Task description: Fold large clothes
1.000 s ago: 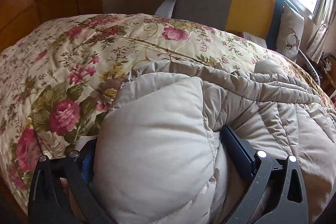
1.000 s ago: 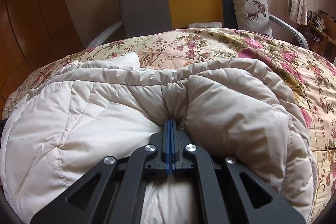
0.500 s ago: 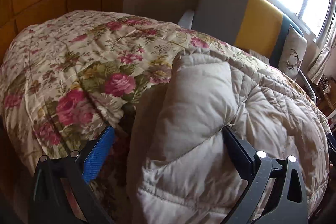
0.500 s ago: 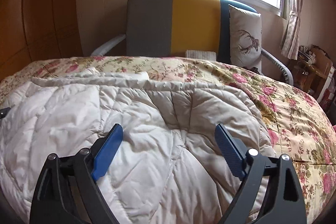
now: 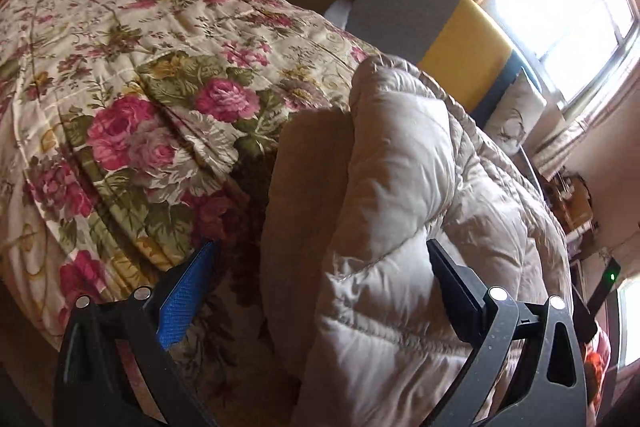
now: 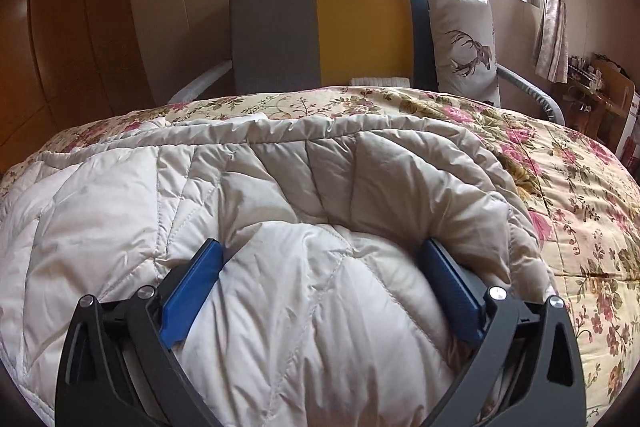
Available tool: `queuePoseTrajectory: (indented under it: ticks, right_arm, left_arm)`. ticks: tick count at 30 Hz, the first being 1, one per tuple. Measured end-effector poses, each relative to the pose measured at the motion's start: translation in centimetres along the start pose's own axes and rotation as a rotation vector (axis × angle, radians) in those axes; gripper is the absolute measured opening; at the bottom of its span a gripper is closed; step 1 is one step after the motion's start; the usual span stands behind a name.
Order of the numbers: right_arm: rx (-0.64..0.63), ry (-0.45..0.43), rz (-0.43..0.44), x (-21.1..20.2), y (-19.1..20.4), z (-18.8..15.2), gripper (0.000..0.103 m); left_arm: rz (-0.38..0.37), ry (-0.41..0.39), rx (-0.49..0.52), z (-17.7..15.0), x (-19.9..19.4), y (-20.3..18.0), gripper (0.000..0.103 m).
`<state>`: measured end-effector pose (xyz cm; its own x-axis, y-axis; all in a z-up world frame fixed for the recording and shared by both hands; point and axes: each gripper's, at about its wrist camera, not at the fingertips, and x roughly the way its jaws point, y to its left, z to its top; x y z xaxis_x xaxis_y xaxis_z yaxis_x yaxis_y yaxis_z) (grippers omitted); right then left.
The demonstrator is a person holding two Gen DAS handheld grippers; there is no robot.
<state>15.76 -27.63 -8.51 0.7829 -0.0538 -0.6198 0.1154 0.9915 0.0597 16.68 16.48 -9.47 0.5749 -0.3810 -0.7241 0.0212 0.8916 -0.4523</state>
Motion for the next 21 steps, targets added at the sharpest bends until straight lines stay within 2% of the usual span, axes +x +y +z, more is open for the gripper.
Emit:
queuePoseTrajectory:
  ticks: [6, 10, 13, 14, 15, 16, 19, 21]
  right_arm:
    - [0.001, -0.001, 0.001, 0.0, -0.1, 0.0, 0.1]
    - [0.004, 0.002, 0.003, 0.0, -0.1, 0.0, 0.1]
    - [0.005, 0.001, 0.002, 0.0, 0.0, 0.0, 0.1]
    - [0.005, 0.002, 0.003, 0.0, 0.0, 0.0, 0.1]
    - [0.005, 0.002, 0.004, 0.0, 0.0, 0.0, 0.1]
    - [0.005, 0.002, 0.004, 0.0, 0.0, 0.0, 0.1]
    - [0.006, 0.002, 0.004, 0.0, -0.1, 0.0, 0.1]
    - [0.005, 0.002, 0.003, 0.0, -0.1, 0.0, 0.101]
  left_arm:
    - [-0.125, 0.022, -0.004, -0.1, 0.2, 0.9, 0.1]
    - [-0.148, 0.047, -0.01, 1.3, 1.2, 1.4, 0.1]
    - [-0.195, 0.114, -0.024, 1.9, 2.4, 1.2, 0.1]
    - [-0.222, 0.125, -0.021, 2.0, 2.5, 0.9, 0.098]
    - [-0.255, 0.139, -0.009, 2.0, 2.7, 0.5, 0.086]
    - [-0.266, 0.151, -0.002, 1.8, 2.8, 0.1, 0.082]
    - [-0.277, 0.149, 0.011, 1.6, 3.0, 0.1, 0.07]
    - [-0.269, 0.136, -0.009, 1.6, 3.2, 0.5, 0.068]
